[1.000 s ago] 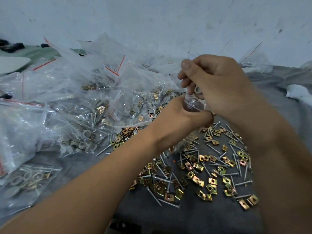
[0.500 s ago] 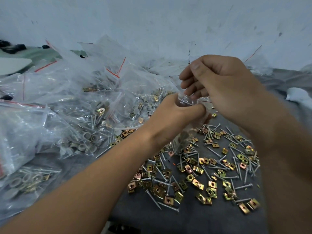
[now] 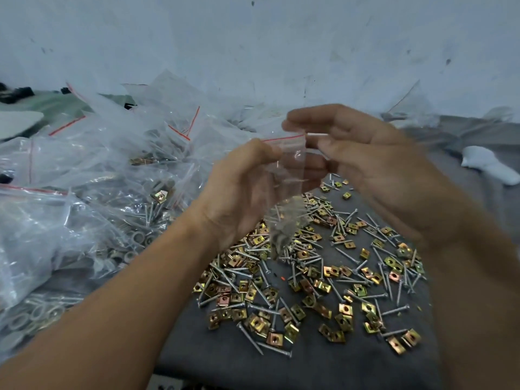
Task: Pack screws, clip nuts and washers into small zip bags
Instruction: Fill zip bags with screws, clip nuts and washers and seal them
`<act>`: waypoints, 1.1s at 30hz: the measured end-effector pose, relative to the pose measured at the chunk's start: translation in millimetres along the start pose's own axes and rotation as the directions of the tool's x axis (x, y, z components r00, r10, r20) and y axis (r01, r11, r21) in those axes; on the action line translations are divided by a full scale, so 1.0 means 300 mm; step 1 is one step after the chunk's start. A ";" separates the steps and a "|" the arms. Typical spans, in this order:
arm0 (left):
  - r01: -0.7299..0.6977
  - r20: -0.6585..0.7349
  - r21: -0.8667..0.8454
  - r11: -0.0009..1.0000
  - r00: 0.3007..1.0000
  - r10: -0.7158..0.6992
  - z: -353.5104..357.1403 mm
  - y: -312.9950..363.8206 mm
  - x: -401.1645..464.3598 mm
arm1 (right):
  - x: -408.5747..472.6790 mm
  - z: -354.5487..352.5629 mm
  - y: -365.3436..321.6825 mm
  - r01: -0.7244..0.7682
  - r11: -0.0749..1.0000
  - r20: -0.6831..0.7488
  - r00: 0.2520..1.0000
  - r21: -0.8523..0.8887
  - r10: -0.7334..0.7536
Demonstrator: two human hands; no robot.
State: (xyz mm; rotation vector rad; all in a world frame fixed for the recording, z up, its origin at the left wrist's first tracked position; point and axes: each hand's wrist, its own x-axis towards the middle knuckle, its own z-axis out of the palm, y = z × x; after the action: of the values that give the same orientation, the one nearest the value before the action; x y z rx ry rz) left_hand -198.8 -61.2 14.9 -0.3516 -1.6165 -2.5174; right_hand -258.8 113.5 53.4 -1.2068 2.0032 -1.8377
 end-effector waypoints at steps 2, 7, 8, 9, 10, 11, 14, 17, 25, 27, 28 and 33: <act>0.058 0.057 -0.004 0.998 0.997 -0.058 -0.011 0.006 -0.005 | 0.000 0.009 0.024 -0.004 1.000 0.054 0.999 0.029 0.002; 0.158 0.179 0.021 0.987 0.971 -0.159 -0.016 -0.004 -0.002 | 0.001 0.023 0.092 0.059 0.998 -0.037 0.997 -0.023 -0.060; 0.175 0.187 0.051 0.983 0.966 -0.181 -0.017 -0.015 0.005 | -0.004 0.017 0.107 0.064 0.997 -0.099 0.993 -0.036 -0.067; 0.178 0.193 0.088 0.980 0.962 -0.193 -0.023 -0.013 0.010 | -0.001 0.015 0.115 0.073 0.995 -0.156 0.984 -0.063 -0.082; 0.180 0.208 0.123 0.976 0.957 -0.203 -0.030 -0.013 0.013 | 0.001 0.012 0.122 0.081 0.992 -0.203 0.974 -0.094 -0.099; 0.185 0.214 0.149 0.971 0.953 -0.215 -0.034 -0.016 0.018 | 0.003 0.008 0.129 0.085 0.989 -0.244 0.963 -0.124 -0.114; 0.174 0.084 0.249 0.953 0.976 -0.200 -0.041 -0.032 0.028 | 0.004 -0.005 0.138 0.108 0.979 -0.323 0.933 -0.176 -0.161; 0.080 -0.075 0.383 0.920 0.996 -0.055 -0.046 -0.042 0.038 | 0.002 -0.013 0.135 0.115 0.975 -0.361 0.916 -0.189 -0.178; 0.013 -0.162 0.276 0.961 0.986 0.033 -0.055 -0.020 0.033 | -0.011 -0.061 0.136 0.148 0.982 -0.457 0.886 0.116 -0.079; 0.001 -0.136 0.202 0.979 0.990 0.027 -0.045 -0.014 0.031 | -0.013 -0.082 0.130 0.180 0.952 -0.459 0.887 0.249 -0.047; -0.004 -0.128 0.164 0.986 0.991 0.026 -0.043 -0.011 0.030 | -0.013 -0.092 0.128 0.179 0.943 -0.454 0.891 0.282 -0.033; -0.019 -0.149 0.081 0.997 0.988 0.031 -0.051 -0.013 0.032 | -0.027 -0.065 0.150 -0.020 0.984 -0.294 0.953 0.175 0.072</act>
State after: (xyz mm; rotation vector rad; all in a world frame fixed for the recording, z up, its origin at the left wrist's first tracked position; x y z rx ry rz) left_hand -210.8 -73.4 7.7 -0.1675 -1.6373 -2.3893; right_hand -285.2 129.5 14.5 -0.8702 1.9443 -2.2280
